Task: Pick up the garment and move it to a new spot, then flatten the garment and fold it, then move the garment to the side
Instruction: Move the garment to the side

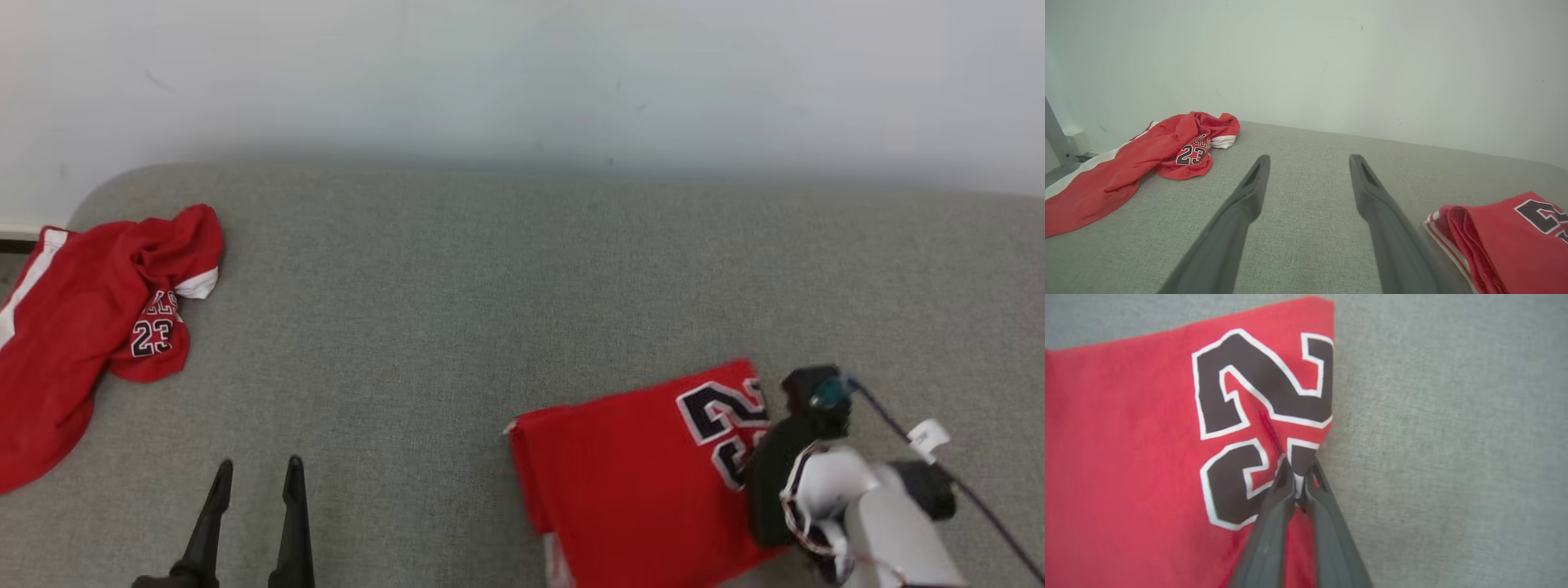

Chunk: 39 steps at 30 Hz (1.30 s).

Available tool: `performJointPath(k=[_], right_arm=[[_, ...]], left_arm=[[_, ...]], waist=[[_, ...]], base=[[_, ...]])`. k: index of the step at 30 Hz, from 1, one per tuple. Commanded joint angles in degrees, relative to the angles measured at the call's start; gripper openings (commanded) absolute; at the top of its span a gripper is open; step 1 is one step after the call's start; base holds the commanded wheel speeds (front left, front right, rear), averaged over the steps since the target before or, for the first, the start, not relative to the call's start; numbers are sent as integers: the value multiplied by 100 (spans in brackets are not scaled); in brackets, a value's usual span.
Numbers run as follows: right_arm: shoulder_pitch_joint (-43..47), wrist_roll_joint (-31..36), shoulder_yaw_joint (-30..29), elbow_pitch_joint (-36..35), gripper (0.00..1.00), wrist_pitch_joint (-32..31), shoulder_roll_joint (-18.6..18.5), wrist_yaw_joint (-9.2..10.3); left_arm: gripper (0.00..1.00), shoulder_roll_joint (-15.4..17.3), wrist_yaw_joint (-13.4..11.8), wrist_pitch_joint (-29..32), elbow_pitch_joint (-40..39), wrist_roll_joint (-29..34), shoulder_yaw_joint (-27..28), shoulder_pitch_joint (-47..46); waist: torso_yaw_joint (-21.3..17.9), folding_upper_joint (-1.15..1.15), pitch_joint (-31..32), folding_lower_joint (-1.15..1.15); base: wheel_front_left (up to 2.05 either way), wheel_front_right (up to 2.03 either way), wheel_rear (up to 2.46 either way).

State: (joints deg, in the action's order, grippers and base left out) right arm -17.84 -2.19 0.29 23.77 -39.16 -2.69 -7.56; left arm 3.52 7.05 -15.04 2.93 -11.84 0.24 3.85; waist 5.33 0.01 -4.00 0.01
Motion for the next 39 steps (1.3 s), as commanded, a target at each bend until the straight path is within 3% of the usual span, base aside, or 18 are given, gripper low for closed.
performJointPath(k=[1,5,14,21,30,37,38,39], right_arm=[[-234,260,-186,41,0,97,-102,13],[-729,676,-648,230,0,154,-441,13],[-1424,1431,-1897,530,0,371,-1669,13],[-1622,1969,-2480,680,0,674,-2247,13],[-1763,2804,-3077,588,0,1116,-2538,13],[-1559,3225,-3471,393,0,1185,-2431,13],[-1524,3255,-3510,403,47,1192,-2417,13],[-1510,3272,-3545,404,86,1221,-2386,13]], left_arm=[[100,-26,1,-12,-69,33,4,-122],[100,-28,18,-12,-199,107,-37,-358],[100,89,48,-12,-423,102,-106,-918],[100,160,38,-12,-524,82,-204,-1203],[100,326,41,-12,-645,52,-391,-1539],[100,382,42,-12,-628,27,-458,-1561],[100,380,42,-12,-611,26,-466,-1557],[100,376,42,-12,-596,22,-471,-1553]], waist=[[-35,-1,-245,-1],[-16,-1,-656,-1],[109,-1,-1589,-1],[158,-1,-2027,-1],[186,-1,-2358,-1],[168,-1,-2285,-1],[161,-1,-2264,-1],[145,-1,-2233,-1]], base=[[0,0,0],[0,0,0],[0,0,0],[0,0,0],[0,0,0],[0,0,0],[0,0,0],[0,0,0]])
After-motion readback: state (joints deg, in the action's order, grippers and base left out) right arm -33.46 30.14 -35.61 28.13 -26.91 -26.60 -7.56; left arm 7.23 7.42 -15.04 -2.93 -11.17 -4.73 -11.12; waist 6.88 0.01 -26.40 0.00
